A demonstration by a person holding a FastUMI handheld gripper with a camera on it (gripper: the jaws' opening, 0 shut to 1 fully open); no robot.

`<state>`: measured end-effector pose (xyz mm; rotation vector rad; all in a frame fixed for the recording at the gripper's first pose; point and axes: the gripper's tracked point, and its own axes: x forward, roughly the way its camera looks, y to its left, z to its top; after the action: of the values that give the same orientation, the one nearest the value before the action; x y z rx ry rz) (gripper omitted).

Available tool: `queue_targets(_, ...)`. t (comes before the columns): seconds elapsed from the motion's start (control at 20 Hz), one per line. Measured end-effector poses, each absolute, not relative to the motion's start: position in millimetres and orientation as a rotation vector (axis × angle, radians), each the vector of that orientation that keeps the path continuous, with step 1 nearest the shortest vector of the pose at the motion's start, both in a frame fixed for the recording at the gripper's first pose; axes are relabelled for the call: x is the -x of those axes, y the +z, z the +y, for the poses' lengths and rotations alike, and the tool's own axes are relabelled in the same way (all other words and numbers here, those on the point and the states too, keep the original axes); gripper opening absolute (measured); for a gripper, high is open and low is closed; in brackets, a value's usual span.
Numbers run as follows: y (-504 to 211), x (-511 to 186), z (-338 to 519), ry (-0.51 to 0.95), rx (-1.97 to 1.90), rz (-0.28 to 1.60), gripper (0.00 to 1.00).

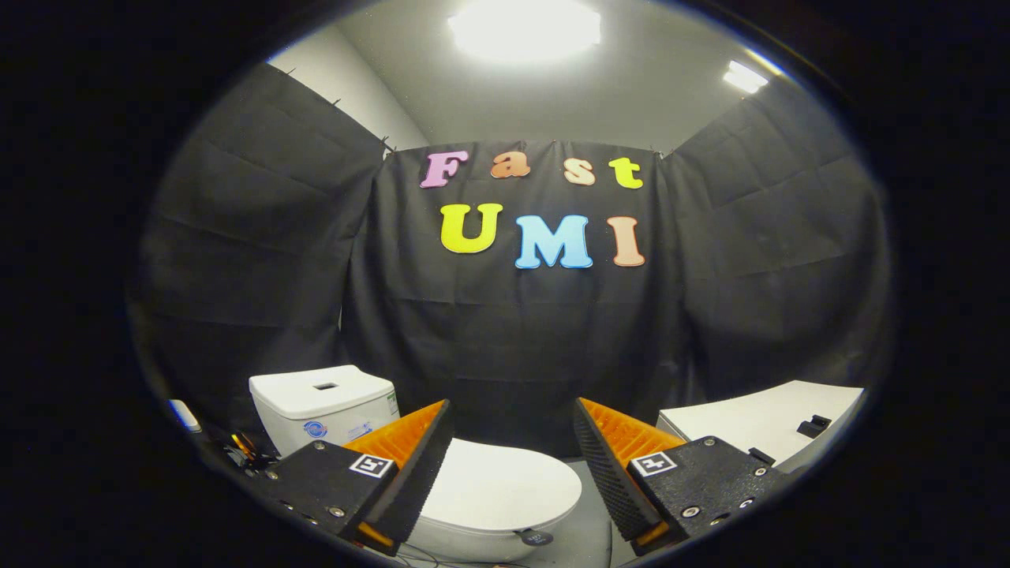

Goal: Open the toilet lid.

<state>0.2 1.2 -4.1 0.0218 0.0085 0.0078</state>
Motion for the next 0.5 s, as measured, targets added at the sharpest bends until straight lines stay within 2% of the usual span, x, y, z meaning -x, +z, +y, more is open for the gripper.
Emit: queue_targets(0.5, -12.5, -11.4, -6.6, -0.018, -0.140, 0.001, 0.93)
